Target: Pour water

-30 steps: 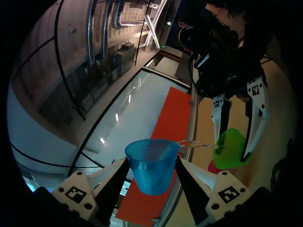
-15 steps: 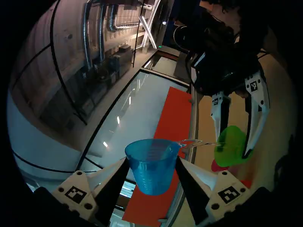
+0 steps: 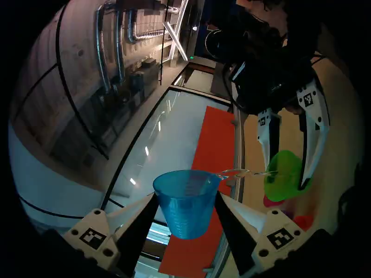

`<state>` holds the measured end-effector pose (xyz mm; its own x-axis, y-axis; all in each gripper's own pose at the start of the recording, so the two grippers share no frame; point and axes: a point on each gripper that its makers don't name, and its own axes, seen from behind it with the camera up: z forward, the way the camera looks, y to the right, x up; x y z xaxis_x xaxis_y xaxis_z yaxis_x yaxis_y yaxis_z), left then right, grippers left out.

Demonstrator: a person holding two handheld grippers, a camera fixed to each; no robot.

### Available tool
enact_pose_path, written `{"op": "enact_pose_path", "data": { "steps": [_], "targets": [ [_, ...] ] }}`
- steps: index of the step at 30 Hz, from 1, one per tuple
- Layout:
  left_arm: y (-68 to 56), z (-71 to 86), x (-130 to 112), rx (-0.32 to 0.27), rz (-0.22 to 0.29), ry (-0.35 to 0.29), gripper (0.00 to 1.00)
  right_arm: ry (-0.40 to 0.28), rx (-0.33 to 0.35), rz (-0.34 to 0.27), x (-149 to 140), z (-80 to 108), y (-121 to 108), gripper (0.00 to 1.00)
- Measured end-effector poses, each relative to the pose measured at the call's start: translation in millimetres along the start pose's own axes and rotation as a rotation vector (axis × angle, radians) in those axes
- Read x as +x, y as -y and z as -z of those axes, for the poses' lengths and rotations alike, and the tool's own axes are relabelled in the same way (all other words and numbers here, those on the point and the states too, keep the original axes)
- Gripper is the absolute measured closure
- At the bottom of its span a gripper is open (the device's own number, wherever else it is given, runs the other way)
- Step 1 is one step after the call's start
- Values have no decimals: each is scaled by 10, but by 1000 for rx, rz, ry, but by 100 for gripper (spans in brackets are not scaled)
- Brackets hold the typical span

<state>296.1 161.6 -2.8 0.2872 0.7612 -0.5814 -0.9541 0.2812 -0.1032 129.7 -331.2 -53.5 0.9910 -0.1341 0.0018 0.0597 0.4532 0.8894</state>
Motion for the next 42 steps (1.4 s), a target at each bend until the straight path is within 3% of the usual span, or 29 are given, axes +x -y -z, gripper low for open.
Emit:
{"op": "enact_pose_path", "data": {
  "steps": [30,42],
  "targets": [
    [15,-47,80,12,-145,-9,17,-9,-5,5,31,37,-10,10],
    [91,-55,143,25,-219,-15,17,-12,-5,7,25,48,-2,10]
  ]
}}
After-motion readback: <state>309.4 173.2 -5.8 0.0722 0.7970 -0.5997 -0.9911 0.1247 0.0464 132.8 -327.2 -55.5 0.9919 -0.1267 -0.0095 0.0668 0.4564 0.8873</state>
